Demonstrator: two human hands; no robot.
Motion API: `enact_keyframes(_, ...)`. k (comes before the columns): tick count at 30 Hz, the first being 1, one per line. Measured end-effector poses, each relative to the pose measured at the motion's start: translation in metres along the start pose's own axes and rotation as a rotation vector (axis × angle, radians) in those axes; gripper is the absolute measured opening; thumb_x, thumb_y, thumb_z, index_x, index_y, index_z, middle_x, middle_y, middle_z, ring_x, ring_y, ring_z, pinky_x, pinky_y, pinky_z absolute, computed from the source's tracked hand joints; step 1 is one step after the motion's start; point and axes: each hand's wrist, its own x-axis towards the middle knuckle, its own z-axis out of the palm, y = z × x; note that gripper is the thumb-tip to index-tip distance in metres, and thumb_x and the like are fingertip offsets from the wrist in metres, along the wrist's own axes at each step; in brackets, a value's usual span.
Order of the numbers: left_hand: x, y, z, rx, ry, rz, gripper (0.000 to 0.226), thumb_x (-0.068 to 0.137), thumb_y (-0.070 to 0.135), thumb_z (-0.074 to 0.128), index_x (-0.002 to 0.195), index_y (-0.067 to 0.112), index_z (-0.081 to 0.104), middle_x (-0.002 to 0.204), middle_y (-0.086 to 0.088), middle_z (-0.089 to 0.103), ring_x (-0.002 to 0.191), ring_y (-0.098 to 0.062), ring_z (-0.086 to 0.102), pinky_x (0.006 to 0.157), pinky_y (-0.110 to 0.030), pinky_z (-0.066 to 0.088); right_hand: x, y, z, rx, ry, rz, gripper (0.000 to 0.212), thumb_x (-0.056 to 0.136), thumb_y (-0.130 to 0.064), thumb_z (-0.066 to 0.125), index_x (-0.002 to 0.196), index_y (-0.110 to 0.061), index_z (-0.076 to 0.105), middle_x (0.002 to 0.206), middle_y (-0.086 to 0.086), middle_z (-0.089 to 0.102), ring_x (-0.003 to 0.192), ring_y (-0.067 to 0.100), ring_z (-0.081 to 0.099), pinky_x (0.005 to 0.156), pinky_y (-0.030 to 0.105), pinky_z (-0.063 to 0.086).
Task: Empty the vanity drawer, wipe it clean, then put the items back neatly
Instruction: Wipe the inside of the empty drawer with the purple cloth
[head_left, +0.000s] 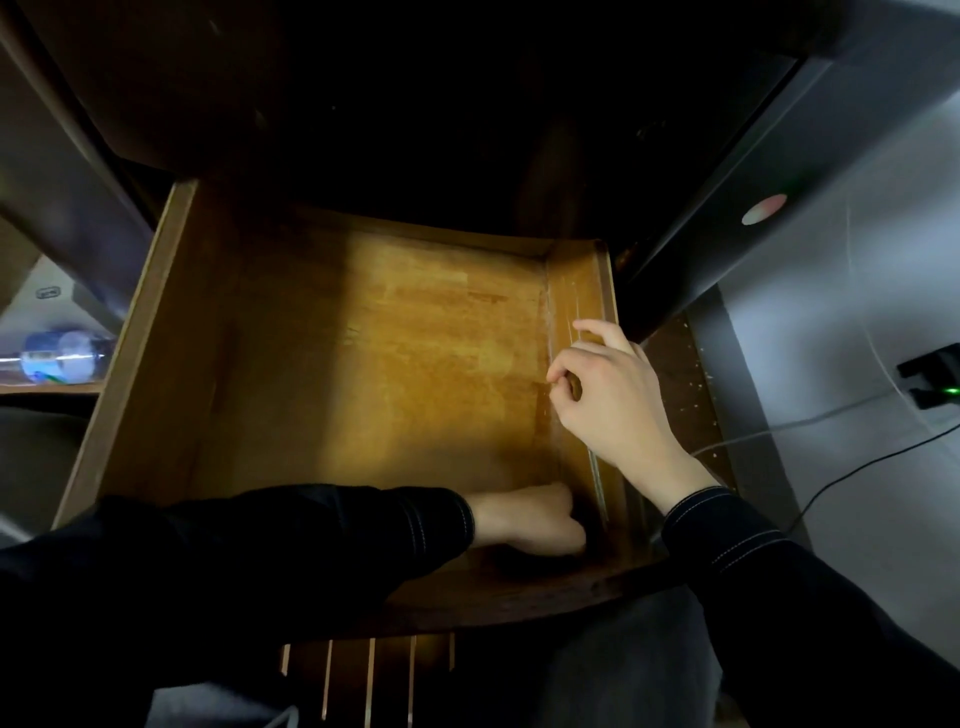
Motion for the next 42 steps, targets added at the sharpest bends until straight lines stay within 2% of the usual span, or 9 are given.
enact_keyframes(2, -0.002, 0.000, 0.001, -0.006, 0.025, -0.010, 0.057, 0.092, 0.023, 0.053, 0.142, 0.004, 0.035, 0.114, -0.011, 0.057, 0.083, -0.019, 0.059, 0.063, -0.028, 0.049, 0.000, 0.000, 0.000, -0.008, -0.001, -0.008, 0.011, 0.088, -0.017, 0.065, 0.082, -0.020, 0.073, 0.092, -0.007, 0.073, 0.135, 0.017, 0.045, 0.107, 0.046, 0.040)
enact_keyframes(5, -0.013, 0.002, -0.005, -0.050, 0.038, 0.047, 0.055, 0.089, 0.026, 0.062, 0.137, 0.008, 0.042, 0.120, -0.007, 0.057, 0.096, -0.018, 0.059, 0.075, -0.032, 0.054, 0.000, 0.000, 0.001, -0.010, 0.005, -0.009, 0.010, 0.088, -0.017, 0.065, 0.082, -0.021, 0.072, 0.092, -0.008, 0.073, 0.136, 0.016, 0.045, 0.106, 0.045, 0.040)
enact_keyframes(7, -0.026, 0.006, -0.013, -0.105, 0.005, 0.090, 0.055, 0.085, 0.028, 0.068, 0.134, 0.014, 0.047, 0.116, 0.000, 0.056, 0.097, -0.014, 0.056, 0.075, -0.028, 0.052, 0.000, 0.001, 0.001, -0.008, 0.008, -0.009, 0.010, 0.088, -0.017, 0.066, 0.082, -0.021, 0.072, 0.093, -0.008, 0.073, 0.135, 0.016, 0.045, 0.106, 0.045, 0.040)
enact_keyframes(12, -0.049, 0.011, -0.024, -0.096, 0.019, 0.250, 0.026, 0.086, 0.018, 0.073, 0.110, 0.017, 0.065, 0.110, -0.003, 0.064, 0.098, -0.020, 0.062, 0.082, -0.035, 0.055, 0.000, 0.002, 0.001, -0.002, 0.008, -0.015, 0.010, 0.089, -0.018, 0.065, 0.083, -0.022, 0.072, 0.094, -0.007, 0.073, 0.135, 0.016, 0.046, 0.106, 0.045, 0.041)
enact_keyframes(18, -0.029, 0.006, -0.015, -0.052, 0.125, 0.236, 0.027, 0.083, 0.028, 0.078, 0.106, 0.016, 0.069, 0.095, 0.006, 0.065, 0.080, -0.008, 0.060, 0.063, -0.021, 0.047, 0.000, 0.002, 0.001, -0.019, -0.003, -0.020, 0.010, 0.090, -0.020, 0.064, 0.085, -0.022, 0.073, 0.096, -0.007, 0.073, 0.135, 0.016, 0.045, 0.107, 0.046, 0.041)
enact_keyframes(23, -0.010, -0.007, -0.003, 0.124, 0.214, 0.167, 0.029, 0.083, 0.028, 0.077, 0.105, 0.020, 0.059, 0.099, 0.004, 0.060, 0.084, -0.014, 0.059, 0.061, -0.029, 0.052, 0.001, 0.001, 0.001, -0.040, -0.016, -0.015, 0.011, 0.090, -0.020, 0.064, 0.084, -0.021, 0.073, 0.094, -0.008, 0.073, 0.136, 0.016, 0.044, 0.107, 0.045, 0.039)
enact_keyframes(30, -0.005, -0.011, 0.002, 0.149, 0.280, 0.148, 0.024, 0.082, 0.016, 0.072, 0.101, 0.016, 0.058, 0.098, -0.003, 0.063, 0.084, -0.021, 0.064, 0.068, -0.043, 0.061, 0.000, 0.000, 0.001, -0.052, -0.011, -0.019, 0.011, 0.091, -0.020, 0.063, 0.086, -0.021, 0.073, 0.095, -0.007, 0.073, 0.137, 0.017, 0.043, 0.108, 0.044, 0.038)
enact_keyframes(35, -0.014, -0.003, -0.007, 0.016, 0.212, 0.156, 0.032, 0.079, 0.025, 0.080, 0.100, 0.023, 0.056, 0.100, 0.005, 0.057, 0.087, -0.013, 0.056, 0.065, -0.027, 0.049, 0.001, 0.000, 0.000, -0.055, -0.004, -0.031, 0.013, 0.092, -0.020, 0.062, 0.087, -0.020, 0.074, 0.096, -0.008, 0.073, 0.138, 0.016, 0.042, 0.110, 0.043, 0.035)
enact_keyframes(42, -0.024, -0.003, -0.012, -0.128, 0.205, 0.257, 0.027, 0.076, 0.030, 0.083, 0.092, 0.027, 0.061, 0.094, 0.007, 0.062, 0.082, -0.007, 0.058, 0.068, -0.023, 0.048, -0.001, 0.002, 0.001, -0.037, 0.049, -0.052, 0.013, 0.091, -0.019, 0.062, 0.089, -0.019, 0.074, 0.100, -0.006, 0.072, 0.136, 0.016, 0.044, 0.107, 0.043, 0.038)
